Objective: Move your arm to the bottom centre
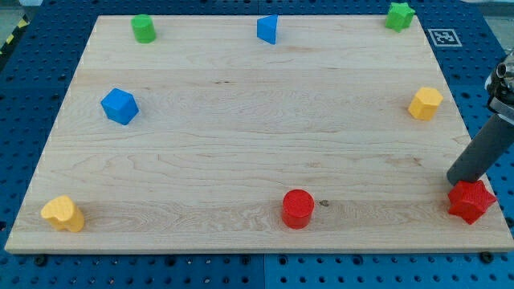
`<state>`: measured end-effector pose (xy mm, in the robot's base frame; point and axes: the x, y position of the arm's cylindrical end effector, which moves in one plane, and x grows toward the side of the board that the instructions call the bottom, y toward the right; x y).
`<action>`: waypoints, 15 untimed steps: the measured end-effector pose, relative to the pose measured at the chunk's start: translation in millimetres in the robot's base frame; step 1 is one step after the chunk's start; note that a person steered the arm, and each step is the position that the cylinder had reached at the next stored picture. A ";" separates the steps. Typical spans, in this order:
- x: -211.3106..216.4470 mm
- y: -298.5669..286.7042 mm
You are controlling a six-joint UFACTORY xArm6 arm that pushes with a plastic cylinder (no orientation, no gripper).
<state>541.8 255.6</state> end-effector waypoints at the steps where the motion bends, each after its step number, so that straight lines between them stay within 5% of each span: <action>1: 0.0 0.0; 5: 13.4 -117.1; 8: 76.1 -128.7; 13: 77.2 -160.5; 15: 75.5 -221.5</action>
<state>617.3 34.0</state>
